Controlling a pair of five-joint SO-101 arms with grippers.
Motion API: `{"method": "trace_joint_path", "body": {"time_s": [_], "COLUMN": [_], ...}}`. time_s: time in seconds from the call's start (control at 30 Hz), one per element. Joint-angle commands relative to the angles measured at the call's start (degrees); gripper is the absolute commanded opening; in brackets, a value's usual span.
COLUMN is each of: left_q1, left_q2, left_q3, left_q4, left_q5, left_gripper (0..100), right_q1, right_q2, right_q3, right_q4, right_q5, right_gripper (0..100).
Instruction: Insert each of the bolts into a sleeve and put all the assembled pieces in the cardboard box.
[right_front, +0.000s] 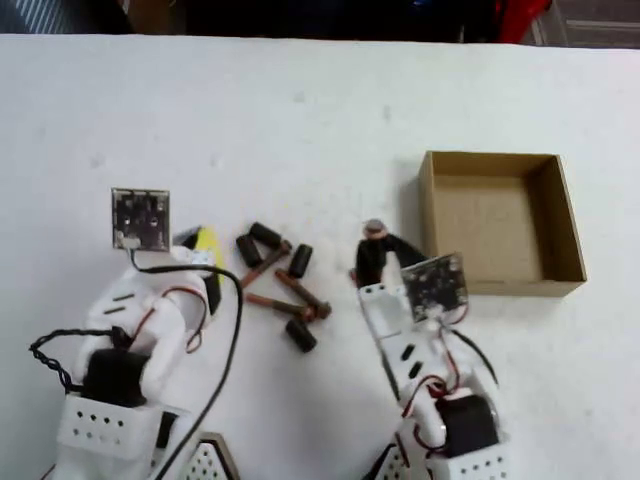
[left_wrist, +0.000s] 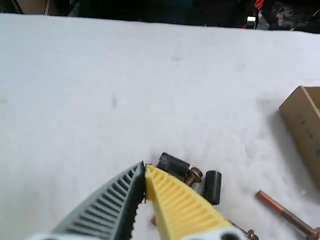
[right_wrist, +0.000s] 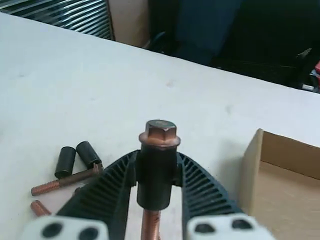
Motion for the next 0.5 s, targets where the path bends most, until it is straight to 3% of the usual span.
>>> {"method": "trace_joint_path", "body": {"time_s": [0.0, 0.2, 0.47], "left_q1": [-0.22, -0.48, -0.66], "left_q2": [-0.92, -0.92, -0.92], "left_q3": [3.69, 11.43, 11.87], "left_q4": [-0.53, -6.59, -6.24], "left_q5": [-0.44, -0.53, -0.70], "left_gripper": [2, 2, 2], "right_q1": [5.67, 10.86, 15.52], "right_q2": [-0.48, 3.03, 28.97], "right_q3": [-9.93, -21.80, -38.33], "right_q4": [5.49, 12.35, 14.37], "right_q5": [0.53, 0.97, 0.97], "right_gripper": [1.7, 1.6, 1.7]}}
